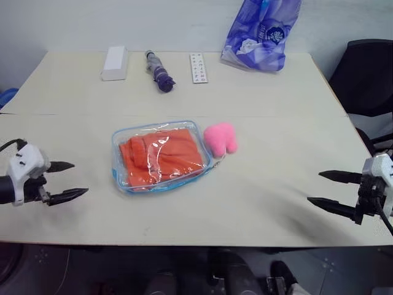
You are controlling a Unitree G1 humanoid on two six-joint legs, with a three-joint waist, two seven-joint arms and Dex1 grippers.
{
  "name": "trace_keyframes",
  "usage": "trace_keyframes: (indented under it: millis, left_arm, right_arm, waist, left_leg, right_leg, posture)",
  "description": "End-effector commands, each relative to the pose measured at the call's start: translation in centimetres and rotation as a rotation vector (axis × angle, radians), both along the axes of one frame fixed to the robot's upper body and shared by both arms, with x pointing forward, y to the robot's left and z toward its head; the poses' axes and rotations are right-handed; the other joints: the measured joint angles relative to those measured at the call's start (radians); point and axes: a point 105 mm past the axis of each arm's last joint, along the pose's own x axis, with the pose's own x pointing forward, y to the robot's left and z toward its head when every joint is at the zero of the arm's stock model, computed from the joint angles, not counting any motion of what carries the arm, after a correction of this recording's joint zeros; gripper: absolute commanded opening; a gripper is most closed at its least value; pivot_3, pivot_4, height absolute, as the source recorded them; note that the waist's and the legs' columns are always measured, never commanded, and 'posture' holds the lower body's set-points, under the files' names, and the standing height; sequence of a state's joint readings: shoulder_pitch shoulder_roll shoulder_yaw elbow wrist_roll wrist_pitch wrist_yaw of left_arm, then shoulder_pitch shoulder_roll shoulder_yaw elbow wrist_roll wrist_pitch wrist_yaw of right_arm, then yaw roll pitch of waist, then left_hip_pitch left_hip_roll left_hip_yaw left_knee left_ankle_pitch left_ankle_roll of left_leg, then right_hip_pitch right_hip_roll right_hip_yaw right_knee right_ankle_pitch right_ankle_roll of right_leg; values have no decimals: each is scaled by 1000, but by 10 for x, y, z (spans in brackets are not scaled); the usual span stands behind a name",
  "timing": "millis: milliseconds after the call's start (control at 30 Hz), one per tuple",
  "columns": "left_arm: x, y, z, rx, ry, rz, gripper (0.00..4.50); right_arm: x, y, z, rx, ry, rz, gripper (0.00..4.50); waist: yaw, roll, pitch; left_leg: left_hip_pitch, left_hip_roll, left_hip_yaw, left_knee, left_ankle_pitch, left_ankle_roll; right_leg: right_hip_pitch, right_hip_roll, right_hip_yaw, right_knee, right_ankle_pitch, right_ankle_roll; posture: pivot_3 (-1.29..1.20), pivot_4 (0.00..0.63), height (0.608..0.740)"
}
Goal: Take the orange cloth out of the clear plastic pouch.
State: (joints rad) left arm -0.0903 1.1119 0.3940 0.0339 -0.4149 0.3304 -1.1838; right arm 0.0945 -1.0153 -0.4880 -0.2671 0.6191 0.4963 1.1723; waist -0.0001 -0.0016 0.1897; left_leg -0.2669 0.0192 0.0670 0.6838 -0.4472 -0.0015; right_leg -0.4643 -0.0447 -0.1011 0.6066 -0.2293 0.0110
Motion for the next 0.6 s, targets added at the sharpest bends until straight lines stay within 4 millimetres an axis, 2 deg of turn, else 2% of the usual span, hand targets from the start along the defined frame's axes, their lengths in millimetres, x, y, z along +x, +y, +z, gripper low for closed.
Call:
trace_keyframes:
  millis: [33,167,267,400,500,533,600]
  left_arm:
    - [-5,-42,9,47,21,-181,4478]
    - [-5,-70,-8,142,71,-304,4478]
    - [3,-80,-29,253,74,-342,4478]
    - [6,-84,-54,350,90,-397,4478]
    - [21,-92,-56,320,47,-360,4478]
    - [24,-94,-56,320,35,-359,4080]
    - [27,-94,-59,332,25,-365,3585]
  right_arm:
    - [-3,38,15,42,-60,122,4500]
    - [-4,71,18,46,-89,226,4500]
    - [-2,90,20,59,-110,270,4500]
    - [2,101,21,60,-125,288,4500]
    - [3,106,22,58,-134,289,4500]
    - [3,106,22,58,-135,288,4500]
    - [2,107,22,57,-136,286,4500]
  waist:
    - [-1,0,0]
    - [-1,0,0]
    - [-1,0,0]
    - [0,0,0]
    - [3,0,0]
    - [6,0,0]
    - [9,0,0]
  left_leg:
    - [0,0,0,0,0,0]
    - [0,0,0,0,1,-3]
    - [0,-2,0,0,3,-3]
    - [0,-2,0,0,3,-3]
    - [-1,-2,0,0,3,-3]
    - [-1,-2,0,1,4,-2]
    - [-1,-3,-1,1,4,-2]
  right_leg:
    - [0,0,0,0,0,0]
    - [0,1,1,1,0,0]
    - [0,1,1,1,0,0]
    - [0,2,1,1,0,-1]
    - [0,1,1,1,0,-1]
    - [0,1,1,1,0,-1]
    - [0,1,0,2,0,0]
  posture:
    - [0,150,740]
    - [0,150,740]
    - [0,150,740]
    - [0,150,740]
    - [0,150,740]
    - [0,150,740]
    - [0,150,740]
